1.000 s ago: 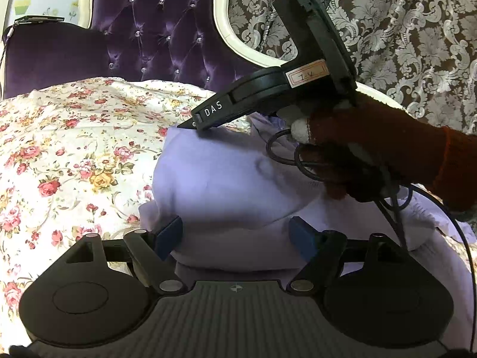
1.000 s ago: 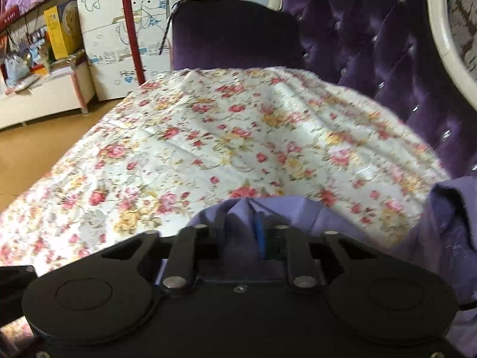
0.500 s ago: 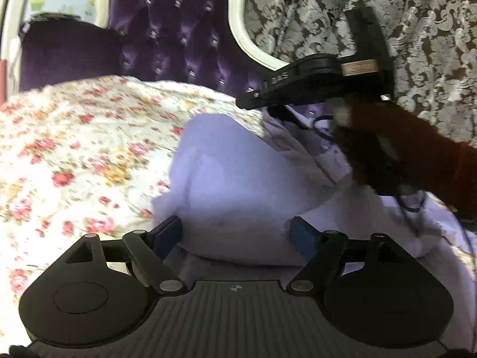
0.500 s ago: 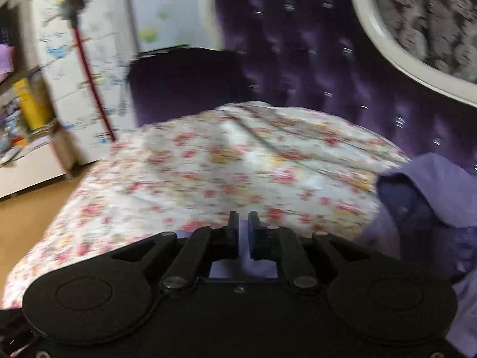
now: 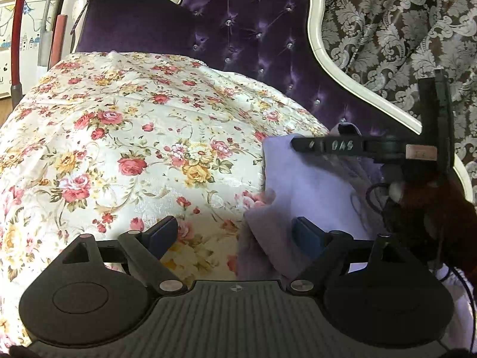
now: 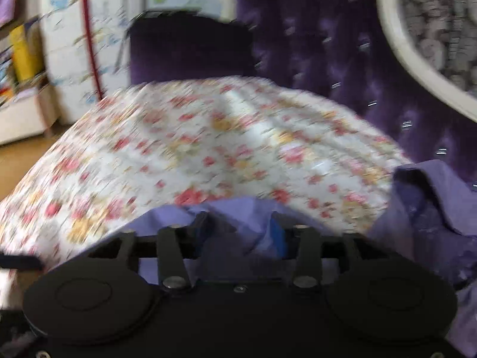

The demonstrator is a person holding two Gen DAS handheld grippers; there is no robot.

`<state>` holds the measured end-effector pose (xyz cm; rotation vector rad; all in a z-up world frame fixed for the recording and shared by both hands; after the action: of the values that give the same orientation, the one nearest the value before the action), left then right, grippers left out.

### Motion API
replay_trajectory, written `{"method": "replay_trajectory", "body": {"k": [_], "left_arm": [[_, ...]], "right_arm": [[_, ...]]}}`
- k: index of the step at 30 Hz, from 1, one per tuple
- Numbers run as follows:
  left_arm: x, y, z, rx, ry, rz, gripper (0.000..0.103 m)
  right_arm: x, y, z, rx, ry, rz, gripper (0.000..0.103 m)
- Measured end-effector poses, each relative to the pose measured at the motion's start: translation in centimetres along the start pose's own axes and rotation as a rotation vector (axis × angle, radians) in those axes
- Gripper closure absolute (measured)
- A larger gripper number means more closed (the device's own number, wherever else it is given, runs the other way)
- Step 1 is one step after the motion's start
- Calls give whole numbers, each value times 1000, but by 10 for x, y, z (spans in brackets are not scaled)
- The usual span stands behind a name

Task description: Fold small clothes

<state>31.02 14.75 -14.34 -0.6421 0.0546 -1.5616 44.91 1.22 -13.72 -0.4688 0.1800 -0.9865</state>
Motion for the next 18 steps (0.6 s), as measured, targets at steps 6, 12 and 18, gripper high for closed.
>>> {"method": "replay_trajectory", "body": {"k": [6,12,18], "left_arm": [[10,-11,4,41,72,-23,18],[40,-16,6,46,164,-87,18],[85,-26,5,33,223,-168,18]], "right_arm": [[18,-82,13,155,104,-69,33],[69,-190,-36,135,211,-171,28],[121,-256,-124,1,397,-304,28]]}}
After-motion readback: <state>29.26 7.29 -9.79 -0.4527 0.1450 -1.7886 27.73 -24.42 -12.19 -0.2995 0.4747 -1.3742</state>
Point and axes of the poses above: each gripper's, at about its wrist camera, not at the fingertips, and y roughly the way its jaws point, x to its right, z to its top, the point moved 9 cm from there along y, roughly the way its jaws point, and after that the axes turned 12 degrees about x, right-handed, at the moved point
